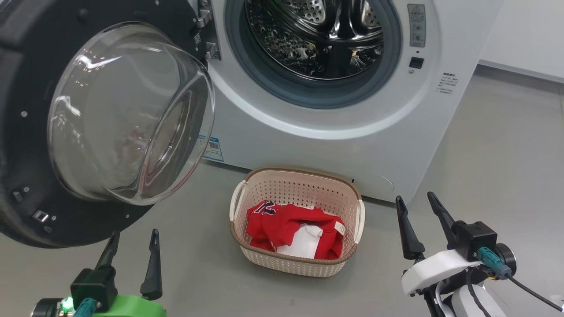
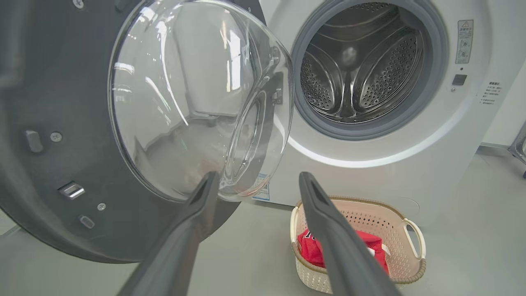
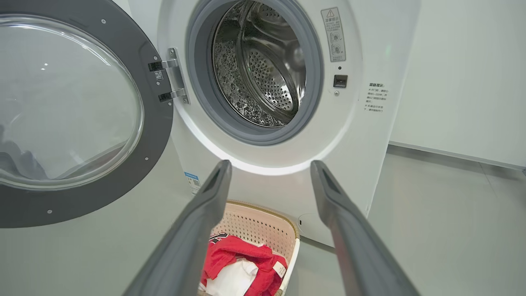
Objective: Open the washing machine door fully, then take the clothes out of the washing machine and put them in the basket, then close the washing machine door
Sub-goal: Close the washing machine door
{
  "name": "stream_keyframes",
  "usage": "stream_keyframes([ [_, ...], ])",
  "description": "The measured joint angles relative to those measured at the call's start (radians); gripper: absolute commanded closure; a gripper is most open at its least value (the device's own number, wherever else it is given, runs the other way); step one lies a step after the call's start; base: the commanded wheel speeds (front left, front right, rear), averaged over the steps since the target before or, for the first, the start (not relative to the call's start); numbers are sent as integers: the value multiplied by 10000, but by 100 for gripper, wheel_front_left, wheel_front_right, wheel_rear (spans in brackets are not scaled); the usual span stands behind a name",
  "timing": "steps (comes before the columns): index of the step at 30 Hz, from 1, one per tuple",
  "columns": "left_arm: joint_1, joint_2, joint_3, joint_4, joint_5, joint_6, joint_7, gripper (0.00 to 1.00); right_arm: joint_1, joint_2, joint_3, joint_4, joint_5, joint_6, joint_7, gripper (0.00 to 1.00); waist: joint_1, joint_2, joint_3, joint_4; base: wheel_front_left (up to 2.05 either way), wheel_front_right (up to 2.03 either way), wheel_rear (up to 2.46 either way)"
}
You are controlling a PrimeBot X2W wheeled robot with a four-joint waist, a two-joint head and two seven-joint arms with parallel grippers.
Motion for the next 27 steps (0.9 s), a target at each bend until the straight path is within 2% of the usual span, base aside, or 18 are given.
stream_keyframes([
  [8, 16, 6, 144, -29, 0, 4, 4, 0, 26, 4, 249, 25, 92, 6, 0, 0, 0, 0, -201, 486, 0, 0, 0],
  [24, 265, 19, 244, -119, -2, 31, 13, 0, 26, 15, 418, 86, 205, 0, 0, 0, 0, 0, -272, 626, 0, 0, 0],
  [25, 265, 21, 242, -132, -2, 31, 13, 4, 26, 15, 424, 86, 205, 0, 0, 0, 0, 0, -272, 630, 0, 0, 0],
  [26, 265, 21, 242, -148, -15, 31, 15, 25, 26, 15, 431, 86, 205, 0, 0, 0, 0, 0, -272, 634, 0, 0, 0],
  [27, 265, 21, 242, -167, -23, 31, 15, 51, 26, 15, 437, 86, 207, 0, 0, 0, 0, 0, -273, 636, 0, 0, 0],
])
